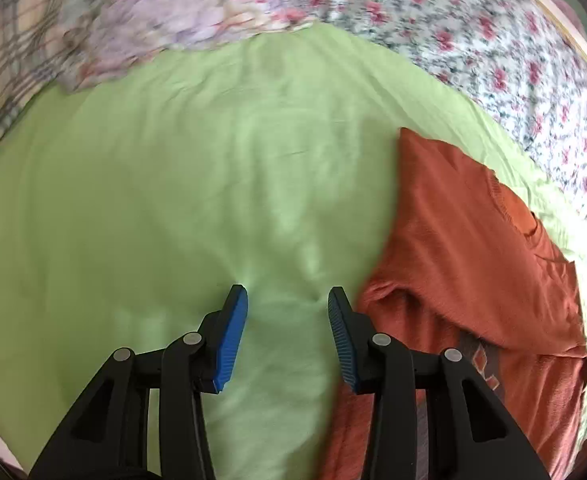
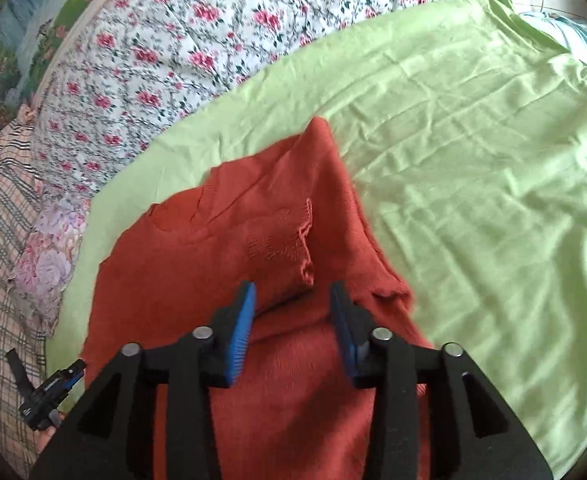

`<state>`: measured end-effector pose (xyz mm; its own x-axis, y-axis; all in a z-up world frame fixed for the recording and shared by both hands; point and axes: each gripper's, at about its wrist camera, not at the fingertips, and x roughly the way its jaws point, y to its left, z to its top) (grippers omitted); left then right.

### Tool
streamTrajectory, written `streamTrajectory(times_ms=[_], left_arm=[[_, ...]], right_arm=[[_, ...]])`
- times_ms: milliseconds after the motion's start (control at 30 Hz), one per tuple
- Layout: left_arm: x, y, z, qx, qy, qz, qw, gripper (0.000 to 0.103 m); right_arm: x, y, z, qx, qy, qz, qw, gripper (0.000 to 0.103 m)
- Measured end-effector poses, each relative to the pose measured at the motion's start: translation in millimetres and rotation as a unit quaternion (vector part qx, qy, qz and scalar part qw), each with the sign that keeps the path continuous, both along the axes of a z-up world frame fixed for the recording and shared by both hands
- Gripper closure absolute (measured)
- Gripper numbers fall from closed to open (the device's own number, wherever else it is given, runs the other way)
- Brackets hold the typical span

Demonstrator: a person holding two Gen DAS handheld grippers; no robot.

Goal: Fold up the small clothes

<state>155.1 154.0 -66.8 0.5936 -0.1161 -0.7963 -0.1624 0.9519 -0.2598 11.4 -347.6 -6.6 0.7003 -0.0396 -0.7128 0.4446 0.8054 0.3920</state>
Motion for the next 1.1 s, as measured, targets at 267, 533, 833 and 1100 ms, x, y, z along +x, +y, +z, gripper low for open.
streamTrajectory(times_ms=[267,533,833,1100], left_arm=[[-67.3,7.8,16.5,-0.07,-0.02,-0.101,0.9922,0.05],[-159.0,-13.0,-9.5,-0.078,0.017,-0.197,0.9772,0.041],[-214.1,-19.4,-46.5,-0.083,0.065,-0.232,0.967,0.036],[-202.7,-33.9,-65.3,-0.077,0.086,-0.247,0.9621,0.048]], right_arm=[[-58.3,7.6,5.9,-0.002,-0.008,0.076,0.997,0.053],[-142.6,8.6,-1.0,0.006,-0.007,0.143,0.99,0.053],[-226.2,29.1,-24.5,0.019,0.017,0.203,0.979,0.053],[-230.3,49.3,-62.4,0.031,0.051,0.234,0.97,0.053]])
